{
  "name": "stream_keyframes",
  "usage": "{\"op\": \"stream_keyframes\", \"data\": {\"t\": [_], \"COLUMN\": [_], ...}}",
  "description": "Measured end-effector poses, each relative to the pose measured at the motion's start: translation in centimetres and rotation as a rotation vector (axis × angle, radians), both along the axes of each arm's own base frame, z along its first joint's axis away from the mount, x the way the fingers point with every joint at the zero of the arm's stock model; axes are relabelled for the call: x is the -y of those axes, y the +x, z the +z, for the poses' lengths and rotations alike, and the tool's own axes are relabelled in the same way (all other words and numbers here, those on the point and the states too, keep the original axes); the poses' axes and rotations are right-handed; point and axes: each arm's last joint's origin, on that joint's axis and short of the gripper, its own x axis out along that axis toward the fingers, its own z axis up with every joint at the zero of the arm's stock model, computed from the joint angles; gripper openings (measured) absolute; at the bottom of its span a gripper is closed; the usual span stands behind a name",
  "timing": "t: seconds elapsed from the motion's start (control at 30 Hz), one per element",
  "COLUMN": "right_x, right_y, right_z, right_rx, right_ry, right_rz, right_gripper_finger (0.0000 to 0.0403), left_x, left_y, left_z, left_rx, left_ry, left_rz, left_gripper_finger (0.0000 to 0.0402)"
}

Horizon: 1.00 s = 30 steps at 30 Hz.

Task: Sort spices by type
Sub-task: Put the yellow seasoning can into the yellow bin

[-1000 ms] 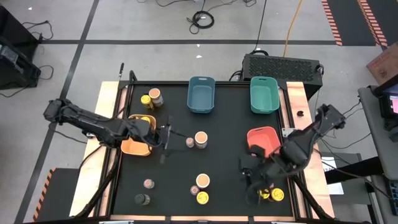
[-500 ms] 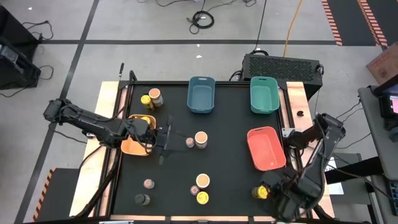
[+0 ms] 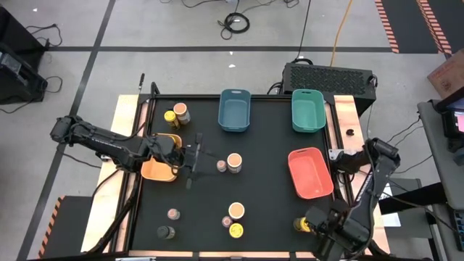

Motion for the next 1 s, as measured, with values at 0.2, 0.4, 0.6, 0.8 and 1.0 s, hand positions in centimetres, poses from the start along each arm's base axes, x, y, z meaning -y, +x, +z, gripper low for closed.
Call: {"op": "stream_keyframes", "data": {"t": [0.2, 0.4, 0.6, 0.8, 1.0], "right_x": [0.3, 0.5, 1.3, 1.7, 2.0], "right_y": [-1.6, -2.5, -3.1, -3.3, -3.5], "right_z": [-1.0, -3.1, -4.4, -5.3, -6.2], "right_rx": [-0.007, -0.005, 0.016, 0.059, 0.082], "right_ry": [-0.049, -0.047, -0.047, 0.01, 0.053], "right_rz": [0.013, 0.049, 0.059, 0.065, 0.064], "right_gripper_finger": [0.0309, 0.0309, 0.0309, 0.0309, 0.0309], "left_x": [0.0, 0.0, 0.0, 0.0, -0.1], "left_y": [0.0, 0.0, 0.0, 0.0, 0.0], "left_z": [-0.3, -0.3, -0.3, -0.3, -0.4], "left_rx": [-0.033, -0.037, -0.036, -0.036, -0.041], "left_ry": [0.004, 0.005, 0.005, 0.005, 0.008], "left_rz": [0.0, 0.0, 0.001, 0.001, 0.002], "left_gripper_finger": [0.0276, 0.0276, 0.0276, 0.0276, 0.0276]}}
